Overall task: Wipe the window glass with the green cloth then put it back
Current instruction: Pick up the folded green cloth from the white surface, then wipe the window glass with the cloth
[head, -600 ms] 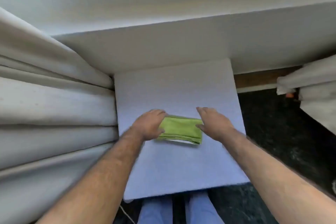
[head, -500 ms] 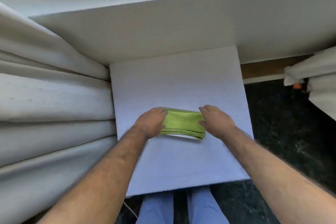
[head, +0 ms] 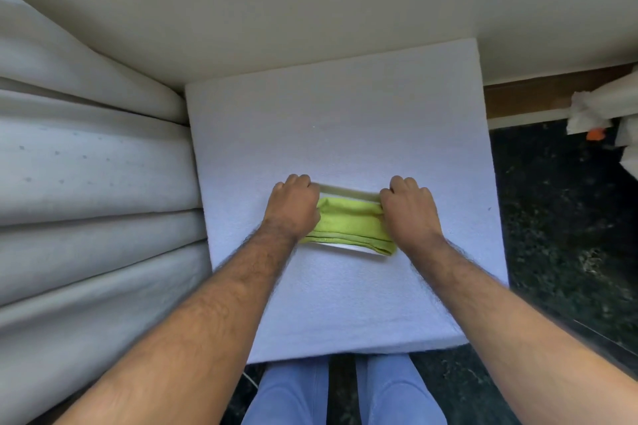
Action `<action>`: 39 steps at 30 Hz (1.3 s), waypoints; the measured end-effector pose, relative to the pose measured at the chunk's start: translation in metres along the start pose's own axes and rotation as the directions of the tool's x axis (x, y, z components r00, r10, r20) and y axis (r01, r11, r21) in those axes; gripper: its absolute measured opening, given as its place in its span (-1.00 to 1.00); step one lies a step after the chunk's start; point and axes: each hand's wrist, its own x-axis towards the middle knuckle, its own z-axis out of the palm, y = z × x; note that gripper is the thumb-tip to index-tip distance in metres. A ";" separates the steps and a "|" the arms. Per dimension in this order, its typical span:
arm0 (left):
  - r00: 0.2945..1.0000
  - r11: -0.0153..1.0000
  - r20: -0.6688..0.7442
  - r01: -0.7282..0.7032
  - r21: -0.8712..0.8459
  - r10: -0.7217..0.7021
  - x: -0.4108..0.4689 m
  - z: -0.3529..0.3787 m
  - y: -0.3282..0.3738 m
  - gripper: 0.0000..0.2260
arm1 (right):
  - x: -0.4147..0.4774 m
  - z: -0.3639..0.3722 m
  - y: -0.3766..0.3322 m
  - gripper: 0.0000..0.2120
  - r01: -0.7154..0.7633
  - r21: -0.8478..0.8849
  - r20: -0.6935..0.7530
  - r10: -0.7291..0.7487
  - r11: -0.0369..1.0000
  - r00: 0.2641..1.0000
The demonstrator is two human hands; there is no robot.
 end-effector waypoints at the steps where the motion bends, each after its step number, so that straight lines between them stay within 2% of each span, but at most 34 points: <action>1: 1.000 0.999 0.002 0.001 -0.051 -0.001 -0.001 -0.003 -0.001 -0.76 | -0.002 -0.001 0.000 -0.74 0.008 0.006 -0.001 -0.008 1.000 1.000; 5: 0.999 0.951 0.037 0.008 -0.309 0.004 -0.014 -0.025 -0.006 -0.85 | -0.013 -0.024 0.004 -0.76 0.061 0.032 0.033 -0.062 0.998 0.998; 8: 0.999 0.907 0.029 0.047 -0.418 -0.038 -0.030 -0.054 -0.007 -0.85 | -0.024 -0.056 0.009 -0.85 0.073 0.062 0.043 -0.076 0.995 0.996; 11: 0.996 0.899 -0.034 0.059 -0.435 -0.082 -0.042 -0.091 -0.003 -0.78 | -0.034 -0.094 0.016 -0.84 0.044 0.135 -0.021 -0.041 0.990 0.999; 14: 0.988 0.913 -0.117 0.046 -0.405 -0.102 -0.059 -0.139 0.002 -0.67 | -0.044 -0.148 0.024 -0.59 0.027 0.229 -0.044 -0.017 0.973 0.999; 17: 0.976 0.939 -0.208 -0.014 -0.343 -0.062 -0.088 -0.200 0.004 -0.67 | -0.064 -0.219 0.030 -0.69 0.069 0.220 -0.074 -0.053 0.973 0.996; 22: 0.918 0.932 -0.393 -0.088 -0.350 -0.061 -0.146 -0.320 0.000 -0.77 | -0.111 -0.344 0.029 -0.79 0.124 0.286 -0.297 -0.035 0.950 0.954; 26: 0.836 0.922 -0.546 -0.167 -0.350 -0.056 -0.193 -0.410 0.000 -0.79 | -0.149 -0.437 0.030 -0.84 0.159 0.283 -0.412 -0.029 0.946 0.911; 29: 0.747 0.887 -0.660 -0.249 -0.389 -0.080 -0.232 -0.469 0.003 -0.78 | -0.180 -0.502 0.030 -0.85 0.199 0.267 -0.509 -0.038 0.943 0.860; 34: 0.585 0.866 -0.802 -0.334 -0.372 -0.118 -0.301 -0.570 0.015 -0.80 | -0.247 -0.612 0.026 -0.86 0.274 0.152 -0.676 -0.103 0.950 0.729; 39: 0.381 0.859 -0.909 -0.394 -0.327 -0.171 -0.367 -0.653 0.026 -0.81 | -0.321 -0.707 0.017 -0.81 0.327 0.026 -0.813 -0.171 0.945 0.556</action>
